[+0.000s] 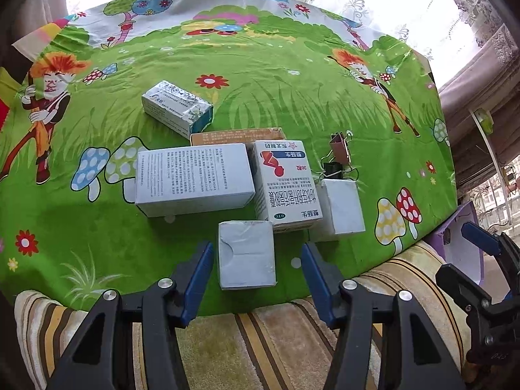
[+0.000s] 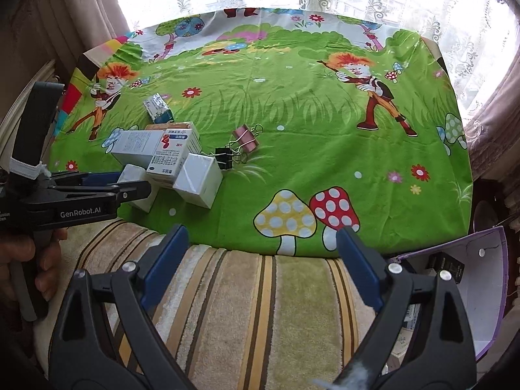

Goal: Organize rigid objects
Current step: 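Grasp a white box with the left gripper while the right grasps another white box, then carry both white boxes into the storage box and open both grippers, then move both empty grippers back over the remaining boxes, then lower the left gripper and close it on the white printed box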

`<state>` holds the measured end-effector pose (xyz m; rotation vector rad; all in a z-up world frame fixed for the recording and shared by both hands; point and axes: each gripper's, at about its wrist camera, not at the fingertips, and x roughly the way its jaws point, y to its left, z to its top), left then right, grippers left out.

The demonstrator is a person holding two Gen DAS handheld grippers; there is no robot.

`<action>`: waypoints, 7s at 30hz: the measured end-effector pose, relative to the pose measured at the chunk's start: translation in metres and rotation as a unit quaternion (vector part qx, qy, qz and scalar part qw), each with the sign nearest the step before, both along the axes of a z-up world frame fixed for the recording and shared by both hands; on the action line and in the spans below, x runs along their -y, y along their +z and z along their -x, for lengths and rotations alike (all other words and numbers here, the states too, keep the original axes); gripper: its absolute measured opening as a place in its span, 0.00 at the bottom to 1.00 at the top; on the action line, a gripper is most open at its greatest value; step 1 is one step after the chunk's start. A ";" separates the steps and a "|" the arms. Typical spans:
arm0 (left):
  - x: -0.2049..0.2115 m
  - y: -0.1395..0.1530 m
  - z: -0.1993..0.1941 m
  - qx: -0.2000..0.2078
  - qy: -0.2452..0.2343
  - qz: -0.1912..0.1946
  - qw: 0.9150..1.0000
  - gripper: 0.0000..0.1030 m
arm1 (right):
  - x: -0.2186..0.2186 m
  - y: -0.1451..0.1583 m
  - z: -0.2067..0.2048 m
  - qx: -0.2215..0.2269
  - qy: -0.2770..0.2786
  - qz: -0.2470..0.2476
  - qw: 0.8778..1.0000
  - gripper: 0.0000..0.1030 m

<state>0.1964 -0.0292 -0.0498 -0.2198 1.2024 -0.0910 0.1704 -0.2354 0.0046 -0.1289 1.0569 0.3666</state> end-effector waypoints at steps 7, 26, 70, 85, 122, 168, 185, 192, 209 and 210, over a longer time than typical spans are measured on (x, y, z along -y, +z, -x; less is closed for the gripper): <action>-0.012 -0.010 0.003 0.002 0.010 0.042 0.999 0.37 | -0.030 -0.010 -0.005 -0.010 0.021 0.025 0.999 0.91; -0.050 -0.002 0.022 0.052 0.076 0.115 0.989 0.37 | -0.091 -0.043 -0.039 -0.042 0.044 0.067 0.996 0.91; -0.025 0.027 0.034 0.111 0.029 0.128 0.985 0.37 | -0.030 -0.006 0.000 0.017 -0.001 0.018 1.000 0.36; 0.050 0.050 0.054 0.108 -0.047 0.122 0.985 0.37 | 0.046 0.016 0.032 0.045 -0.048 -0.025 0.998 0.37; 0.286 0.045 0.054 0.041 -0.247 0.113 0.961 0.39 | 0.315 -0.029 0.092 0.047 -0.297 -0.063 0.952 0.37; 0.021 0.062 0.042 0.116 -0.035 0.035 0.992 0.62 | 0.232 0.013 0.068 0.082 -0.174 -0.085 0.978 0.79; -0.034 0.011 -0.025 0.024 0.072 -0.011 0.997 0.86 | 0.134 0.038 0.044 0.092 -0.064 -0.060 0.992 0.84; -0.034 0.004 -0.034 0.021 0.075 -0.030 0.997 0.93 | 0.081 0.042 0.035 0.092 -0.005 -0.042 0.995 0.84; -0.030 -0.006 -0.042 0.016 0.030 -0.068 0.997 0.96 | -0.029 0.019 0.027 0.048 0.105 0.000 0.993 0.84; -0.030 -0.008 -0.044 0.013 0.028 -0.070 0.997 0.96 | -0.034 0.017 0.026 0.045 0.109 0.003 0.993 0.84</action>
